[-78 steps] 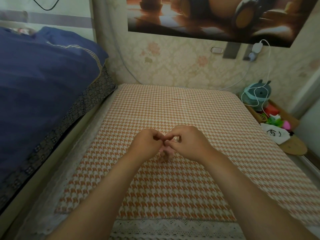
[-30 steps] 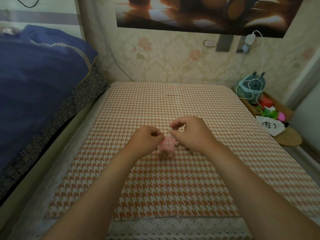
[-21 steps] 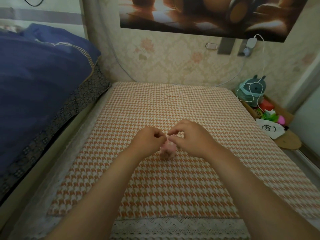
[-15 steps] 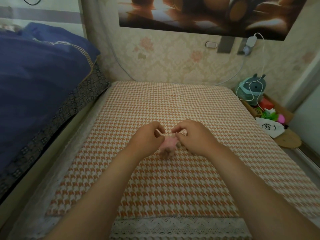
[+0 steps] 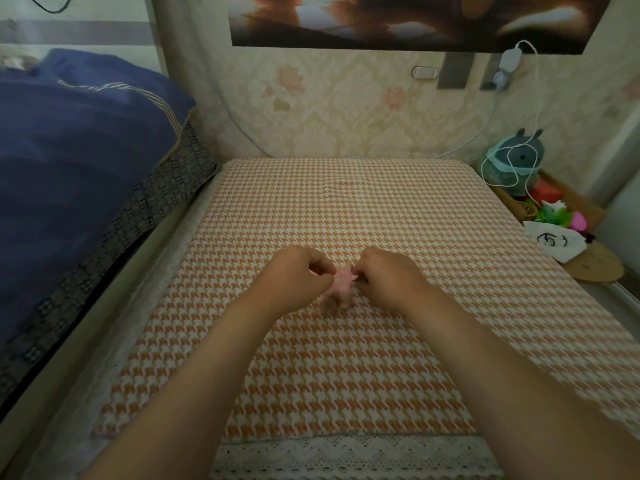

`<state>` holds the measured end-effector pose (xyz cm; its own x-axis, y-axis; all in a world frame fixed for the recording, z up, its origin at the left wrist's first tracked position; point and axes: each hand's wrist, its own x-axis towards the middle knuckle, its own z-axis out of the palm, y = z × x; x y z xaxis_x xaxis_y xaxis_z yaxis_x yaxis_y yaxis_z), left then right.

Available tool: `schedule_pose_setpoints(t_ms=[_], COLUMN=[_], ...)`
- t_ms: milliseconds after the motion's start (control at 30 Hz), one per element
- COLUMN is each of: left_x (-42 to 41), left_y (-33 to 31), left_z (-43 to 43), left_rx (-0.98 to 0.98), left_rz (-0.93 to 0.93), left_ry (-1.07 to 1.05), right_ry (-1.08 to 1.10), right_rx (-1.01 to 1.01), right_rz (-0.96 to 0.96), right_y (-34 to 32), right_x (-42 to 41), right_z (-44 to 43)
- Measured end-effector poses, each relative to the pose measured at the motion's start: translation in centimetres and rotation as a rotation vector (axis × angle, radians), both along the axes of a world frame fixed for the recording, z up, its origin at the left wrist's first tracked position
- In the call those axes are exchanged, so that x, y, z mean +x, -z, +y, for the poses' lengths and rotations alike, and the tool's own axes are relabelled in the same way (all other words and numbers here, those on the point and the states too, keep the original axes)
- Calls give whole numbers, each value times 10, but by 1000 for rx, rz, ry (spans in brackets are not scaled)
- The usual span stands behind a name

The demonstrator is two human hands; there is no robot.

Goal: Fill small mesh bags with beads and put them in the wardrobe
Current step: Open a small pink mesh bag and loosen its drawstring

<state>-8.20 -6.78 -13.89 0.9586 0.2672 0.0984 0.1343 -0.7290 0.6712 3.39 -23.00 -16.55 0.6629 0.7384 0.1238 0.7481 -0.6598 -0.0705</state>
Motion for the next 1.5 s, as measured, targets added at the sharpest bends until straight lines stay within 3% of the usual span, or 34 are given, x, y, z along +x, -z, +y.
schedule_pose_setpoints(t_ms=[67, 167, 267, 333, 567, 800, 967, 1267, 1400, 1500], left_x=[-1, -2, -2, -3, -7, -4, -1, -2, 0, -1], left_y=[1, 1, 0, -1, -5, -4, -2, -4, -3, -2], left_z=[-1, -2, -3, -3, -5, -4, 1, 5, 4, 4], left_rx=[-9, -32, -48, -46, -79, -55, -77, -108, -98, -83], left_rz=[13, 9, 13, 14, 40, 35, 24, -10, -20, -8], left_ry=[9, 14, 22, 27, 38, 29, 53, 86, 67, 66], right_ry=[30, 74, 31, -32, -138, -12, 116, 71, 88, 100], right_rx=[67, 328, 578, 638, 395, 534, 332, 47, 83, 266], right_rz=[53, 158, 273, 312, 208, 235, 239, 168, 144, 184], right_y=[-4, -15, -31, -39, -43, -33, -12, 6, 7, 4], right_x=[0, 1, -5, -12, -32, -12, 3, 7, 8, 7], right_z=[-3, -6, -4, -2, -1, -1, 2, 20, 21, 18])
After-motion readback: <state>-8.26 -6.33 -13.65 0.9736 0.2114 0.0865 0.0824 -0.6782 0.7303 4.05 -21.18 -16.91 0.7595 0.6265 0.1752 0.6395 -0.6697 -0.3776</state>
